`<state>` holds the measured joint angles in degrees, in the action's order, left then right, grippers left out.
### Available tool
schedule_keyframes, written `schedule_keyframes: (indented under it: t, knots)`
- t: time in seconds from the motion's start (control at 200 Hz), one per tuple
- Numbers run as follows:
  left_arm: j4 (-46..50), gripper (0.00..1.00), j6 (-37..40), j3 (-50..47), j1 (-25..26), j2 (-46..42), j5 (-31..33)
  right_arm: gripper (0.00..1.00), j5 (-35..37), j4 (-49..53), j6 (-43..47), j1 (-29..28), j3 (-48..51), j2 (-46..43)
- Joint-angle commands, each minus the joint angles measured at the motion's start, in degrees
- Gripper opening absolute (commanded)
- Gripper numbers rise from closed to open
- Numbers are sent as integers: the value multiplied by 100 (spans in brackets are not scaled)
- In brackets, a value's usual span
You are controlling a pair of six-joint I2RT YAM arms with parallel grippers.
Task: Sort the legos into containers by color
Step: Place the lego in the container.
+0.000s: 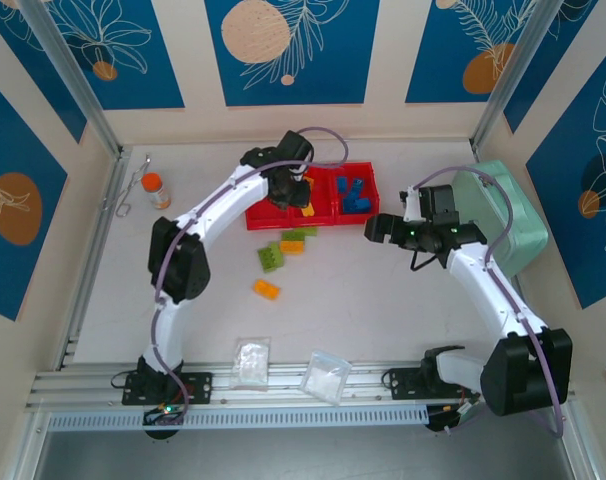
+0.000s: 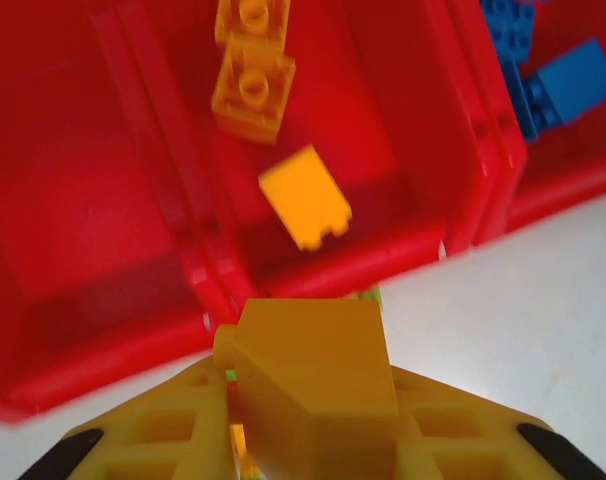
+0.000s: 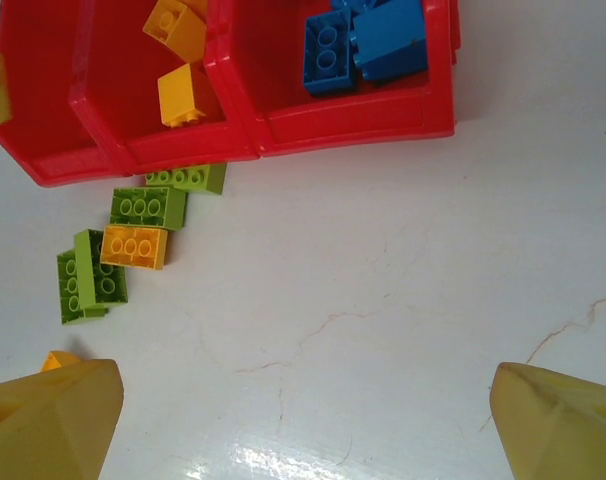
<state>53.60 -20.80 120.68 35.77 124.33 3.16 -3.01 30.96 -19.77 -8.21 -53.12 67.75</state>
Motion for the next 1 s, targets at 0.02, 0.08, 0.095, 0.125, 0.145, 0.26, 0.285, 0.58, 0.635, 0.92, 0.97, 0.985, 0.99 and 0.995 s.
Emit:
schedule_keyframes:
  t: [0.02,0.08,0.095,0.125,0.145,0.26,0.285,0.58,0.635,0.92,0.97,0.985,0.99,0.995]
  knots:
    - [362,27,260,932,-104,685,-235,95,16,169,24,57,63,-229]
    - [265,28,256,1254,-146,943,-345,95,14,192,9,63,89,-301]
    - [236,28,246,1307,-149,998,-357,95,18,192,9,58,98,-316]
    - [173,29,230,1417,-166,1098,-395,95,18,200,1,64,113,-351]
    - [133,30,225,1478,-178,1158,-415,95,19,208,-11,63,130,-372]
    - [-81,39,116,1693,-245,1414,-476,95,-16,248,-39,65,205,-495]
    - [-127,40,76,1693,-268,1441,-483,95,-16,256,-43,67,227,-520]
    - [-595,52,-43,1526,-288,1338,-881,95,-43,314,-105,69,370,-719]
    - [-710,53,-3,1310,-282,1145,-904,95,-51,332,-109,71,380,-736]
    - [-1342,76,435,-1372,-242,-1059,-361,97,-312,400,-64,59,325,-762]
    - [-1402,81,480,-2004,-215,-1531,-200,99,-293,448,-97,42,286,-731]
    - [-1417,83,479,-2186,-205,-1661,-153,100,-275,473,-109,37,274,-716]
    - [-1420,83,480,-2249,-199,-1708,-138,100,-273,477,-112,33,271,-713]
    - [-1426,84,480,-2312,-196,-1753,-126,100,-272,483,-109,27,265,-707]
